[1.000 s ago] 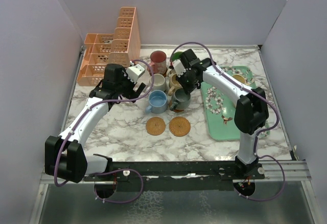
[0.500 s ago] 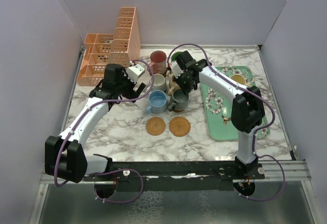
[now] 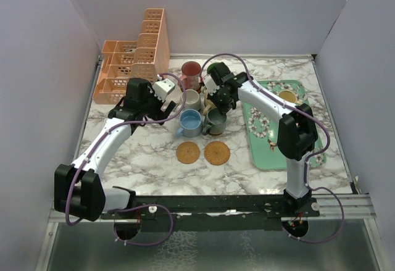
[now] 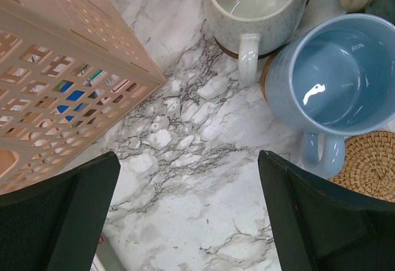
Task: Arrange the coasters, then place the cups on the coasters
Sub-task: Place the cup on the coaster.
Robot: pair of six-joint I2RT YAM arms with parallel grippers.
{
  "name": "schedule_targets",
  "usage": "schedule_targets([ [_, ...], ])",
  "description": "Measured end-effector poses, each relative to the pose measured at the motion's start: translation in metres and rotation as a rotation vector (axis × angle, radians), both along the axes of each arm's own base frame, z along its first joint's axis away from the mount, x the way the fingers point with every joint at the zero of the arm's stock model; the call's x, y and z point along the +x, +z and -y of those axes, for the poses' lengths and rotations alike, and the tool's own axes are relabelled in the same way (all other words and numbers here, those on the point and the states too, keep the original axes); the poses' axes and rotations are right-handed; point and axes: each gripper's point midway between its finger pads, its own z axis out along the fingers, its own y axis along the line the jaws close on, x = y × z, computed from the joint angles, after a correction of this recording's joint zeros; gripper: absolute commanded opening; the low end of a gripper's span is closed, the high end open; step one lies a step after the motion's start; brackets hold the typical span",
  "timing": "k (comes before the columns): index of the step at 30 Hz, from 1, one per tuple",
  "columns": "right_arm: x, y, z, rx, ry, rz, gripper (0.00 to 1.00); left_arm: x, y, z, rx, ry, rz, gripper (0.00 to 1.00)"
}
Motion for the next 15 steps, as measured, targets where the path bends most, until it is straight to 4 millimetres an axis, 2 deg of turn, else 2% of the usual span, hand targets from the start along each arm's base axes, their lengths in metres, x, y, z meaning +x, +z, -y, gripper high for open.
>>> schedule_targets([
  [9,-0.0007,-0.0015,-0.0011,-0.009,0.003,0.002,0.02,0.0,0.0001,0.0,0.0,0.0,0.0,0.99],
  [15,-0.0016,-0.0048,-0.0022,-0.015,0.006,-0.003,0.07,-0.0002,-0.0004,-0.0001,0.0,0.0,-0.001,0.99],
])
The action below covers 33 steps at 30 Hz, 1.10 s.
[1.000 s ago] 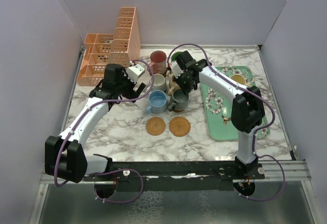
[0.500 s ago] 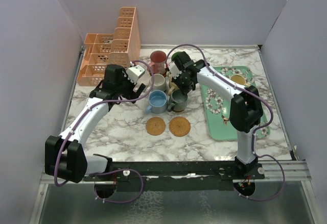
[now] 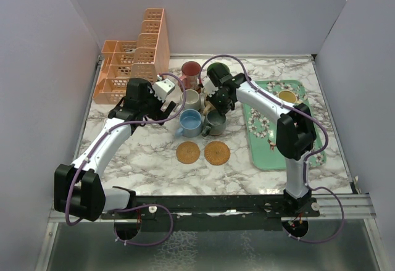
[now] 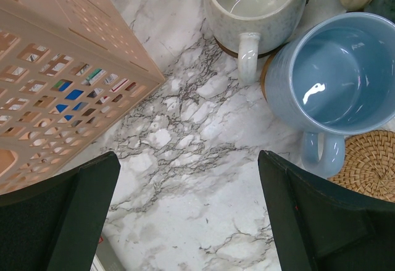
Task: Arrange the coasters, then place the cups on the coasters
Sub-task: Place the cup on the coaster.
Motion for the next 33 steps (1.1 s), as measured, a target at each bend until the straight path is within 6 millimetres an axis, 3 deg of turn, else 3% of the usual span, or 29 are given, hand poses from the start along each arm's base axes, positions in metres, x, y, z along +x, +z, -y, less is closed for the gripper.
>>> schedule_targets([
  [33,0.001,-0.0018,0.0018,-0.013,-0.005,0.003,0.24,-0.0008,-0.0018,-0.0002,0.001,0.0,-0.004,0.99],
])
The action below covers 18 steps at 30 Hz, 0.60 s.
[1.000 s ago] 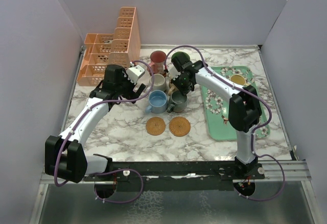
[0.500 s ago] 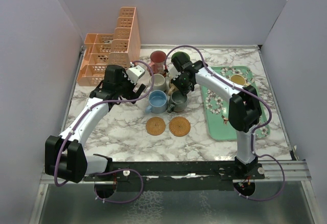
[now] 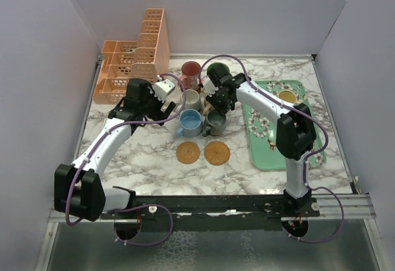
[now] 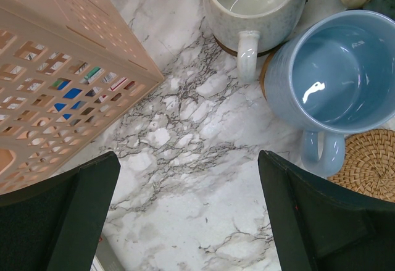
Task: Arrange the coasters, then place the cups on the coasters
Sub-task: Place the cup on the coaster.
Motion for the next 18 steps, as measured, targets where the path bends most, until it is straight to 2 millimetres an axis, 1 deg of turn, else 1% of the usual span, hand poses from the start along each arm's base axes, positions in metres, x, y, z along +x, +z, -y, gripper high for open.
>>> schedule_targets([
  [1,0.0,0.0,0.0,0.0,0.0,0.0,0.27,0.0,0.0,0.0,0.0,0.0,0.0,0.99],
  [4,0.0,0.0,0.0,-0.001,0.0,0.0,0.4,0.0,0.0,0.0,0.0,0.0,0.0,0.99],
  [5,0.0,0.001,0.0,0.0,0.0,0.001,0.43,0.0,0.0,0.0,0.0,0.0,0.0,0.99],
  [9,0.001,0.008,0.0,0.007,0.008,0.018,0.5,0.0,0.0,0.0,0.0,0.0,0.001,0.99],
  [11,0.001,0.02,0.001,0.02,0.013,0.045,0.52,0.0,0.0,0.0,0.0,0.0,0.001,0.99],
  [15,0.0,0.061,0.007,0.069,0.015,0.136,0.53,0.0,0.0,0.0,0.0,0.0,0.001,0.99],
  [18,0.005,0.093,0.018,0.108,0.0,0.21,0.53,0.0,0.0,0.0,0.0,0.0,0.001,0.99],
])
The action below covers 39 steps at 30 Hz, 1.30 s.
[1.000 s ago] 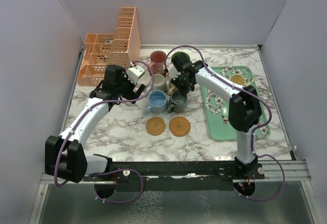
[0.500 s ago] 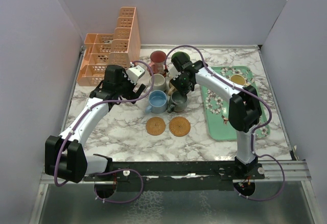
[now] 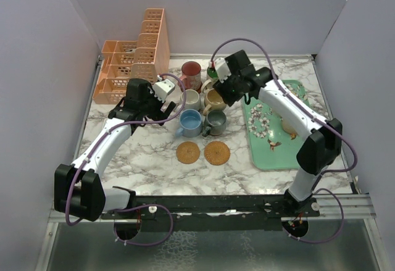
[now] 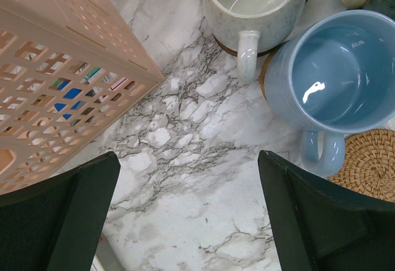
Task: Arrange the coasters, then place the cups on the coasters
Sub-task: Pick up the cup from the tray.
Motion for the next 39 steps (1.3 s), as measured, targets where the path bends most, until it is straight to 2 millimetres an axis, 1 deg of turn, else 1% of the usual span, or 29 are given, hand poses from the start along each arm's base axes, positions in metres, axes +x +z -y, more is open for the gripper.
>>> schedule_targets([
  [2,0.007,0.011,0.014,0.012,-0.025,0.027,0.53,0.0,0.0,0.0,0.0,0.0,0.0,0.99],
  [3,0.014,0.017,0.029,0.013,-0.051,0.041,0.53,0.0,0.0,0.0,0.0,0.0,0.0,0.99],
  [5,0.025,0.02,0.06,0.003,-0.106,0.055,0.53,0.0,0.001,0.0,-0.001,0.0,0.001,0.99],
  [7,0.035,0.02,0.096,-0.017,-0.159,0.06,0.53,0.0,0.001,0.0,-0.001,-0.001,0.003,0.99],
  [8,0.04,0.02,0.119,-0.032,-0.191,0.063,0.53,0.0,0.001,0.0,-0.001,-0.001,0.003,0.99],
  [10,0.044,0.018,0.149,-0.056,-0.228,0.064,0.53,0.0,0.001,0.0,-0.001,-0.001,0.004,0.99],
  [11,0.046,0.017,0.171,-0.073,-0.259,0.064,0.53,0.0,0.001,0.0,0.0,-0.001,0.004,0.99],
  [12,0.047,0.017,0.189,-0.087,-0.28,0.062,0.53,0.0,0.001,0.0,0.0,-0.001,0.004,0.99],
  [14,0.046,0.016,0.215,-0.108,-0.31,0.06,0.53,0.0,0.002,0.0,0.001,-0.003,0.006,0.99],
  [15,0.046,0.016,0.232,-0.118,-0.322,0.058,0.53,0.0,0.002,0.0,0.001,-0.003,0.007,0.99],
  [16,0.044,0.015,0.241,-0.126,-0.326,0.054,0.53,0.0,0.003,0.0,0.001,-0.003,0.009,0.99],
  [17,0.041,0.013,0.255,-0.142,-0.329,0.05,0.53,-0.001,0.004,0.0,0.0,-0.003,0.011,0.99],
  [18,0.038,0.011,0.263,-0.153,-0.327,0.046,0.53,-0.001,0.004,0.0,-0.001,-0.003,0.013,0.99],
  [19,0.031,0.007,0.274,-0.174,-0.317,0.035,0.53,-0.001,0.005,0.0,-0.001,-0.003,0.014,0.99],
  [22,0.012,-0.009,0.287,-0.229,-0.271,-0.011,0.53,-0.001,0.005,0.0,-0.001,-0.004,0.015,0.99],
  [24,0.003,-0.018,0.293,-0.251,-0.247,-0.048,0.52,-0.001,0.005,0.0,-0.002,-0.004,0.015,0.99],
  [26,-0.002,-0.024,0.298,-0.267,-0.23,-0.069,0.52,-0.001,0.005,0.0,-0.003,-0.005,0.016,0.99],
  [29,-0.004,-0.026,0.306,-0.282,-0.221,-0.078,0.51,-0.002,0.006,0.001,-0.007,-0.01,0.016,0.99],
  [32,-0.008,-0.032,0.31,-0.29,-0.216,-0.096,0.51,-0.003,0.006,0.004,-0.019,-0.025,0.012,0.99],
  [39,-0.021,-0.055,0.315,-0.328,-0.215,-0.174,0.5,-0.012,0.007,0.013,-0.062,-0.07,0.002,0.99],
])
